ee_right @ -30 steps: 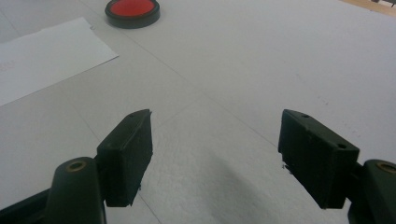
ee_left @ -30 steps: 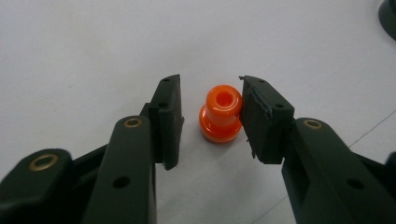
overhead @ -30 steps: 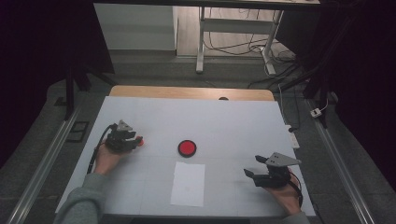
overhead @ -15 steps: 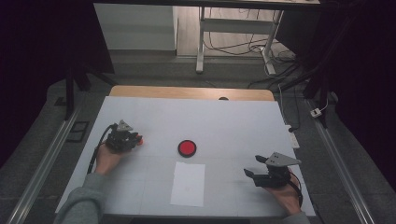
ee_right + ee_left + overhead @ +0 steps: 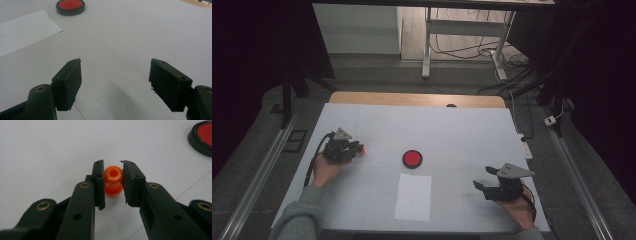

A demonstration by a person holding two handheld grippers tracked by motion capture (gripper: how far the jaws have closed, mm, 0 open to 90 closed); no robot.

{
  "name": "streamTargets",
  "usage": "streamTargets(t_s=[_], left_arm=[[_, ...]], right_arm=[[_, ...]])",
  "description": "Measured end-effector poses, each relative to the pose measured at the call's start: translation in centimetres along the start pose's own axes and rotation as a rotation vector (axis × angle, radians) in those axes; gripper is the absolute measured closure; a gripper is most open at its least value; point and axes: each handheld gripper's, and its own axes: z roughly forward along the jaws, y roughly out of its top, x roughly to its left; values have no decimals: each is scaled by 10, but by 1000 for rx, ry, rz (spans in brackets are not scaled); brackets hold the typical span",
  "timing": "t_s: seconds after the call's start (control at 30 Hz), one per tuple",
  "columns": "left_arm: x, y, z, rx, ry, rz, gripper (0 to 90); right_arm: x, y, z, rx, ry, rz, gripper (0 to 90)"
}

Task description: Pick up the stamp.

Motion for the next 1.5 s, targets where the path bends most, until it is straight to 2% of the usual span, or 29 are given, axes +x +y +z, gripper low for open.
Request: streamTargets(t_s=[0.27,0.73,0.97,1.13,1.5], left_arm=[[-6,3,-9,-26,-30,5,725],[-13,9,-28,-103,-89,-17,725],[-19,14,-35,-122,-84,9,725],[-28,22,-43,-160,-124,17,725],[-39,29,-49,-185,-174,34,724]], right_arm=[[1,0,0,-2,-3,-1,256],[1,2,0,-14,2,-5,257],[2,1,1,-18,2,-1,258],[2,2,1,-11,0,-6,258],[2,2,2,-12,6,-1,259]])
